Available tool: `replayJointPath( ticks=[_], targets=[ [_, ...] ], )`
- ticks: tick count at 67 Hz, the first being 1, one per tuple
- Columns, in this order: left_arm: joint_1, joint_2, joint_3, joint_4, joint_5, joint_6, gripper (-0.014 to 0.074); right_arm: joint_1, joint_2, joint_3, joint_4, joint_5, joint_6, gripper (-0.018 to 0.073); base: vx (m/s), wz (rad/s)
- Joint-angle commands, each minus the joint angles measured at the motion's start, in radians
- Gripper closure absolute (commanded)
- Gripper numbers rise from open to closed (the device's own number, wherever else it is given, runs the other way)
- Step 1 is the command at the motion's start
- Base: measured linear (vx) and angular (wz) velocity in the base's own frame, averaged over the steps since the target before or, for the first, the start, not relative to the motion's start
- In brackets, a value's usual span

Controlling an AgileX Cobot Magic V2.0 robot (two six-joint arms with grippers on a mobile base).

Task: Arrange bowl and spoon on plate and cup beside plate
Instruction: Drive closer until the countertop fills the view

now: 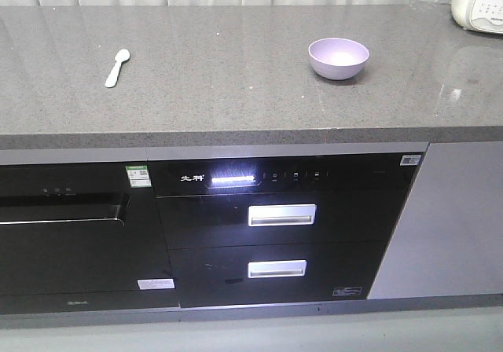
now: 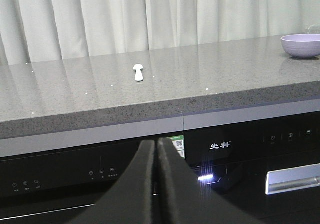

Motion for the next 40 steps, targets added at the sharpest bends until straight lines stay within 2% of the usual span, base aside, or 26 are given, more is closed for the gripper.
replayJointPath(
  ticks=[1,40],
  targets=[
    [-0.001,-0.005,-0.007,0.000,-0.075,-0.011,0.0603,-0.006,-0.008,0.004,-0.002,-0.077,-0.006,0.0565,0.05,-0.01],
    [-0.001,-0.005,-0.007,0.000,-0.075,-0.011,0.0603,-0.006,-0.008,0.004,-0.002,-0.077,-0.006,0.0565,0.05,-0.01]
  ],
)
